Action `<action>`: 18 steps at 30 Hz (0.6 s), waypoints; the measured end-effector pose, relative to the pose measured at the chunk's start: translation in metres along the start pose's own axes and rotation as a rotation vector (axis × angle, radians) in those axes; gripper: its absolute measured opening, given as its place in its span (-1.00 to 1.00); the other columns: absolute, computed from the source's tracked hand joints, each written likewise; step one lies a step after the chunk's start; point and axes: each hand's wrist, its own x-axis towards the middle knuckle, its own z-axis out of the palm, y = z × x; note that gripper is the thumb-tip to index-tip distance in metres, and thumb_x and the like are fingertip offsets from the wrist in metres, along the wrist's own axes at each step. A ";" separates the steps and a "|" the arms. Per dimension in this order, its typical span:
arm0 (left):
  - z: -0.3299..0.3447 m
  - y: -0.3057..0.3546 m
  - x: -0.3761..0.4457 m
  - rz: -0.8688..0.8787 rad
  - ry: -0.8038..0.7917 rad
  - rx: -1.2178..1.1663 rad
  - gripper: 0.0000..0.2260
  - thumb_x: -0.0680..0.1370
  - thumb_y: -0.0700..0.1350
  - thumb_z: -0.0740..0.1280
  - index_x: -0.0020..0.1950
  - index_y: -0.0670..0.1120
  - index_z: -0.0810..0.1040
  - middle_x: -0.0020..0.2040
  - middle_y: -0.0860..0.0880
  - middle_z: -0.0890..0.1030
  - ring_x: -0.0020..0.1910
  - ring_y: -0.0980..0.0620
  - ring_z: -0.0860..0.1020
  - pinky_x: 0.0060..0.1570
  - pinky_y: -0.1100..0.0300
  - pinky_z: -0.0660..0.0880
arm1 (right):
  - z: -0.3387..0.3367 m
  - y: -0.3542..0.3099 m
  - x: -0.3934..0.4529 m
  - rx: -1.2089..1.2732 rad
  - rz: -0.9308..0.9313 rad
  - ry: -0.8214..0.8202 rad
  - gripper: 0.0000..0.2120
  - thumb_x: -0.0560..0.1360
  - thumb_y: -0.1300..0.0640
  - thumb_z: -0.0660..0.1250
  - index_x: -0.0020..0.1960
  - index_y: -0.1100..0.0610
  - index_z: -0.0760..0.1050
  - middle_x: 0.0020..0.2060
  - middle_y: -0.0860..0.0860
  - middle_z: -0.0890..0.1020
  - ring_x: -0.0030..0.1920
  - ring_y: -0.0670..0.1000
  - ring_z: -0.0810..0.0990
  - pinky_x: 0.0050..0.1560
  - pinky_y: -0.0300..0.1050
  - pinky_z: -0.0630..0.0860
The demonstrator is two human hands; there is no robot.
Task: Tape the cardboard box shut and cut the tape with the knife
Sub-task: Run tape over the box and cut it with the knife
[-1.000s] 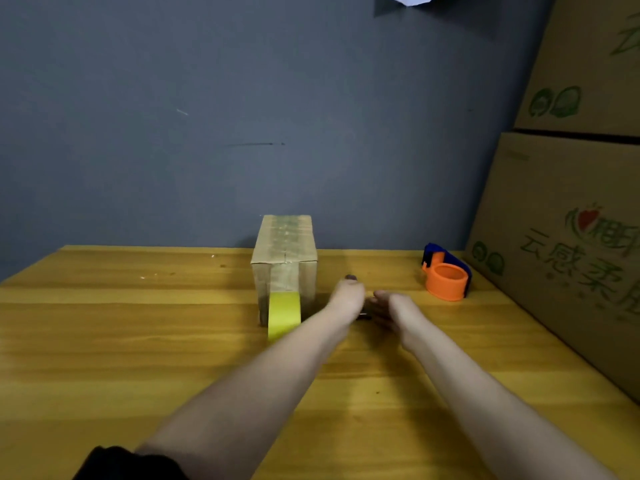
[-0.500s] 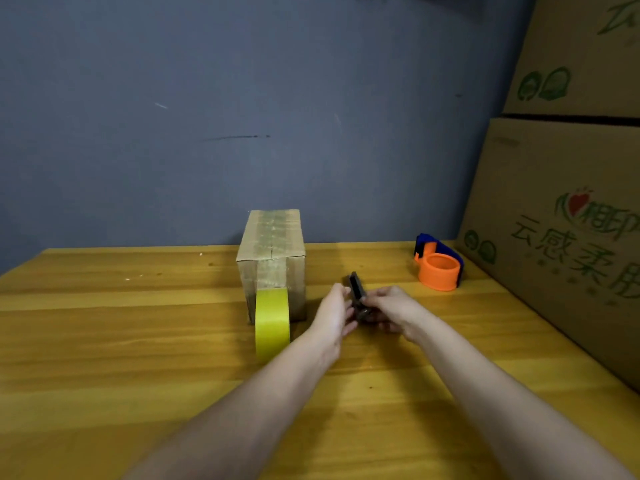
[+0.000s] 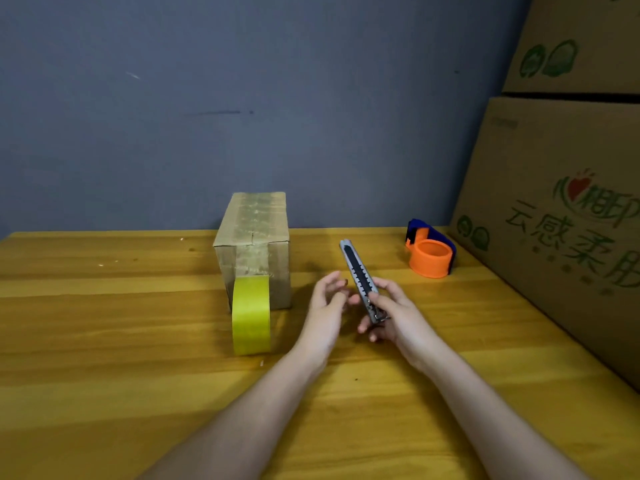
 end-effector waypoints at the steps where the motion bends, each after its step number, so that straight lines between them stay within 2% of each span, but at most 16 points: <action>1: -0.002 0.000 0.000 -0.004 -0.012 -0.030 -0.72 0.61 -0.26 0.12 0.31 -0.09 0.37 0.19 -0.10 0.50 0.03 0.07 0.53 0.10 0.20 0.48 | 0.000 -0.002 -0.003 -0.016 -0.011 -0.051 -0.77 0.59 0.26 0.12 0.21 0.07 0.37 -0.16 0.08 0.64 -0.49 0.01 0.57 -0.55 -0.22 0.42; 3: -0.005 -0.001 0.002 0.001 -0.024 -0.055 -0.82 0.62 -0.17 0.14 0.17 -0.03 0.47 0.14 -0.17 0.57 0.07 -0.05 0.55 0.12 0.05 0.49 | -0.001 -0.003 -0.006 -0.111 -0.035 -0.134 -0.75 0.59 0.27 0.11 0.21 0.06 0.38 -0.14 0.09 0.65 -0.47 -0.01 0.57 -0.53 -0.23 0.42; 5: -0.009 -0.003 0.003 0.032 -0.026 -0.034 -0.82 0.62 -0.11 0.16 0.06 0.02 0.55 0.14 -0.22 0.61 0.12 -0.15 0.57 0.17 -0.08 0.47 | -0.003 -0.003 -0.006 -0.223 -0.050 -0.182 -0.71 0.59 0.28 0.10 0.28 0.09 0.36 -0.11 0.10 0.63 -0.48 -0.05 0.52 -0.52 -0.26 0.38; 9: -0.012 -0.003 0.002 0.028 -0.069 -0.049 -0.81 0.62 -0.12 0.17 0.07 0.01 0.56 0.03 -0.15 0.64 -0.17 -0.09 0.55 -0.08 0.09 0.53 | -0.009 -0.002 -0.006 -0.155 -0.001 -0.299 -0.71 0.57 0.26 0.11 0.25 0.08 0.41 -0.19 0.07 0.59 -0.47 -0.08 0.43 -0.48 -0.27 0.31; 14: -0.015 -0.002 0.004 0.004 -0.077 -0.108 -0.82 0.62 -0.12 0.16 0.10 -0.02 0.54 0.04 -0.08 0.69 0.02 -0.06 0.65 -0.06 0.10 0.59 | -0.014 -0.004 -0.006 -0.179 -0.028 -0.368 -0.72 0.60 0.24 0.08 0.27 0.09 0.40 -0.21 0.02 0.61 -0.46 -0.13 0.39 -0.46 -0.30 0.30; 18: -0.016 -0.001 0.002 0.001 -0.099 -0.076 -0.79 0.63 -0.07 0.14 0.17 0.01 0.53 0.03 -0.02 0.70 0.06 0.03 0.65 -0.09 0.24 0.60 | -0.016 -0.003 -0.005 -0.247 -0.094 -0.304 -0.80 0.62 0.23 0.08 0.12 0.15 0.46 -0.35 0.02 0.55 -0.52 -0.13 0.33 -0.52 -0.34 0.25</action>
